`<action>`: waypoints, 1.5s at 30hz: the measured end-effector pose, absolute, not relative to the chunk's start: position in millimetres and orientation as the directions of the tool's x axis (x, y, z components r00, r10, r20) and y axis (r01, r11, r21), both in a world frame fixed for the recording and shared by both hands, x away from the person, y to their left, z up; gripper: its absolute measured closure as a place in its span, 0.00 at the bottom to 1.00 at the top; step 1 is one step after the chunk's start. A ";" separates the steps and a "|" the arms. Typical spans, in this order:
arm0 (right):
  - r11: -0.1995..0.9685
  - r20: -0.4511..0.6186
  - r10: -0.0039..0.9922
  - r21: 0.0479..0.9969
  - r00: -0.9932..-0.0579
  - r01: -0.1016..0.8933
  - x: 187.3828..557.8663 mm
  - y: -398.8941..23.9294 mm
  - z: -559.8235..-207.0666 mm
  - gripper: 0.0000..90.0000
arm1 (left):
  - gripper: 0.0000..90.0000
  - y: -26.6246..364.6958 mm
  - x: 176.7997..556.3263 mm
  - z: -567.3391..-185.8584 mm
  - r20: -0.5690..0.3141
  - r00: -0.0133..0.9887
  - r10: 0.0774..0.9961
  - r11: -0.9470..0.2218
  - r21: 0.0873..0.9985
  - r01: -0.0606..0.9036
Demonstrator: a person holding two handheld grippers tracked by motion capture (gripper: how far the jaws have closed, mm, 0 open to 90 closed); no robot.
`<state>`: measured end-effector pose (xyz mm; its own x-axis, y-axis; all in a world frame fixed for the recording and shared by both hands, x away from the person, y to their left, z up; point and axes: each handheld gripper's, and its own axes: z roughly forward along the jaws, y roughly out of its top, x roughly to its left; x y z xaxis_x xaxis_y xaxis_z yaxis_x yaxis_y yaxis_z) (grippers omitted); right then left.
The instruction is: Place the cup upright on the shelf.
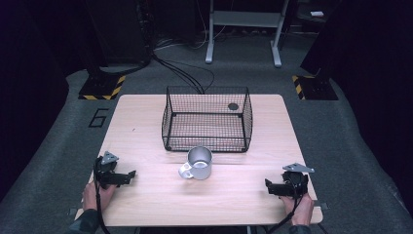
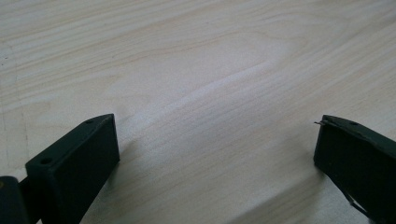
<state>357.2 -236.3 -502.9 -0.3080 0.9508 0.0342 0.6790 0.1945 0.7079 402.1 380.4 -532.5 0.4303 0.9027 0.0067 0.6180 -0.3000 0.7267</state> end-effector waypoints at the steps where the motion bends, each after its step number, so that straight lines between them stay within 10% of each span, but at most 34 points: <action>1: 0.210 0.027 0.946 0.708 -0.322 0.674 356.8 -230.8 -498.8 0.01 | 0.00 380.4 402.1 -532.5 0.007 0.430 0.903 -0.300 0.726 0.618; 45: 0.389 0.042 0.794 0.732 -0.606 0.559 367.9 -109.9 -435.6 0.00 | 0.00 379.8 401.7 -532.7 -0.002 0.425 0.905 -0.290 0.728 0.621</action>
